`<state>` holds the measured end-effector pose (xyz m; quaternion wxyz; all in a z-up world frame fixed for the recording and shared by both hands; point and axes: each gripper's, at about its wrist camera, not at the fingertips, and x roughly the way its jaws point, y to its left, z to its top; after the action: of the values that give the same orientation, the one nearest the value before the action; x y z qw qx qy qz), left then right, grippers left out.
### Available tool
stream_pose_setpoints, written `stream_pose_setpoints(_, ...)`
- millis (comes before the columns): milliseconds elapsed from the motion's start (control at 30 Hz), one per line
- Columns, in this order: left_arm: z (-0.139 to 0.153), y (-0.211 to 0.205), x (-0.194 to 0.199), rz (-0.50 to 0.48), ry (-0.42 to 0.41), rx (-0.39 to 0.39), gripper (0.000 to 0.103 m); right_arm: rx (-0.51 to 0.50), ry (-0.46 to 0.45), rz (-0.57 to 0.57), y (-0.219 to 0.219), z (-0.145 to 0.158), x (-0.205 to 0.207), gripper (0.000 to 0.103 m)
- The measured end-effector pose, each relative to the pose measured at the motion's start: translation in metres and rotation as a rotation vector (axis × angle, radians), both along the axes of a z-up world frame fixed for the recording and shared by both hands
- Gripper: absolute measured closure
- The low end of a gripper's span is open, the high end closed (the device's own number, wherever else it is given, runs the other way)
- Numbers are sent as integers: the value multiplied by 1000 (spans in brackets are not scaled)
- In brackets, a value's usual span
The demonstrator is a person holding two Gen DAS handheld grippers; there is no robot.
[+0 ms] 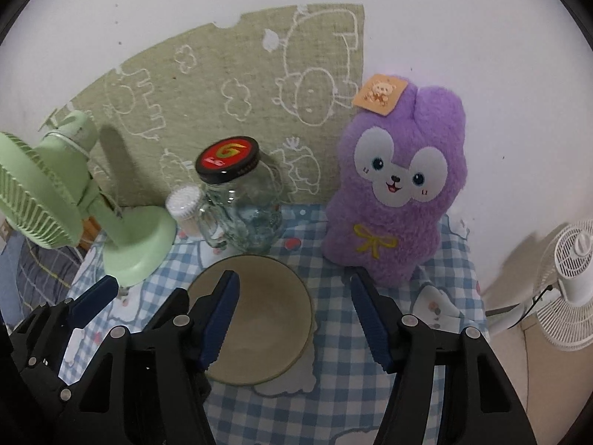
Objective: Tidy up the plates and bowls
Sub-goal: 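Bring both grippers down to the rim of the bowl beside the jar, then close both grippers on the bowl's rim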
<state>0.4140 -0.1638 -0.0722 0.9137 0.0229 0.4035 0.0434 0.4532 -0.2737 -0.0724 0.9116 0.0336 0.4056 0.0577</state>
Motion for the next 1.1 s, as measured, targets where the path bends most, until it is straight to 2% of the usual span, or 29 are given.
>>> stream_pose_setpoints(67,-6,-1,5,4,8,5,40,-8,11,-3,0,-6,5,43)
stream_pose_setpoints(233,-24,0,18,5,49,-3,51,-11,38,-10,-1,-22,16,44)
stream_pose_setpoints(567,-56,-3,38,-5,103,-1,57,-11,91,-20,-2,-56,35,46)
stream_pose_setpoints(800,-72,-2,45,-8,129,0,61,-11,121,-15,-1,-71,42,52)
stream_pose_setpoints(1100,-85,-2,47,-7,138,11,69,-15,144,-7,2,-81,46,66)
